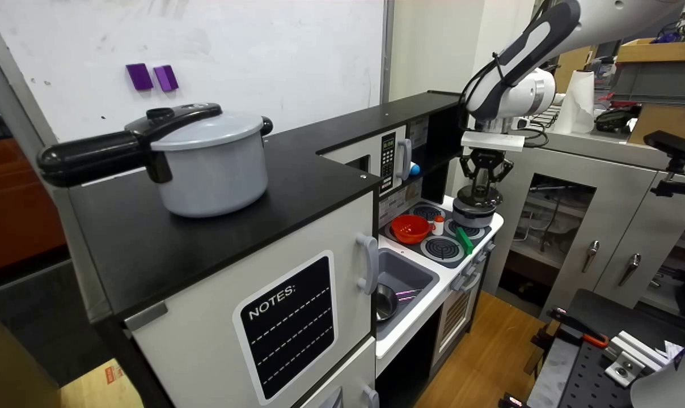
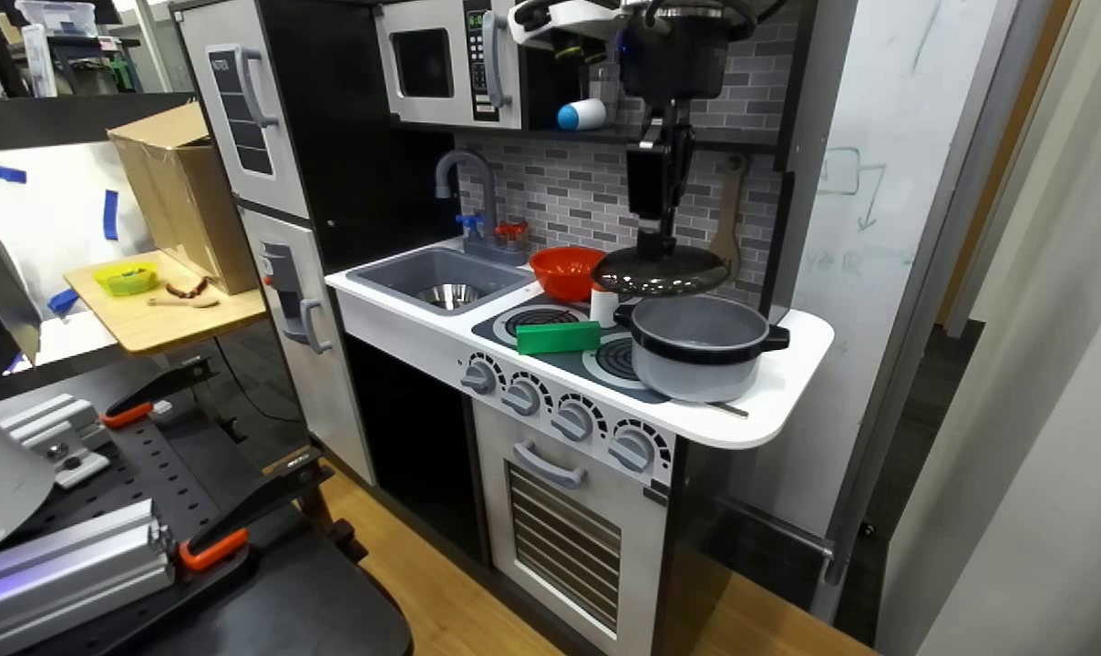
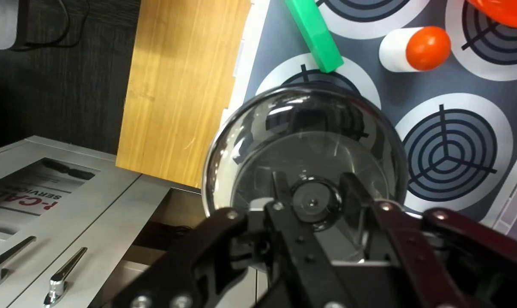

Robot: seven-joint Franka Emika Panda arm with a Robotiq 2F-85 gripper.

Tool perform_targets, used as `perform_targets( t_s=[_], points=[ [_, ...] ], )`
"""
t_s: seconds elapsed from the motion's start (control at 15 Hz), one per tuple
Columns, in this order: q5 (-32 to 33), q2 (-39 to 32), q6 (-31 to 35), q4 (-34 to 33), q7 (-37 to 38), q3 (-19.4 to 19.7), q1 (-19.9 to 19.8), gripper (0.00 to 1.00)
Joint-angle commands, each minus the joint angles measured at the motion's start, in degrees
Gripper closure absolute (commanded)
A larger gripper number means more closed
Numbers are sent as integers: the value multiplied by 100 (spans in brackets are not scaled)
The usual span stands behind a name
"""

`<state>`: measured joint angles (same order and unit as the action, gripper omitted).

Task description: Put the lid on the pot

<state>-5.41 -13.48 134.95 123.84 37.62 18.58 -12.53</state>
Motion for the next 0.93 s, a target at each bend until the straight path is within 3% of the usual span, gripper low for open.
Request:
perform_targets(
  t_s=[0.0, 0.87],
  points=[
    [-77, -87, 67, -61, 31, -39, -21, 92],
    [-107, -281, 159, -69, 241, 39, -64, 92]
  ],
)
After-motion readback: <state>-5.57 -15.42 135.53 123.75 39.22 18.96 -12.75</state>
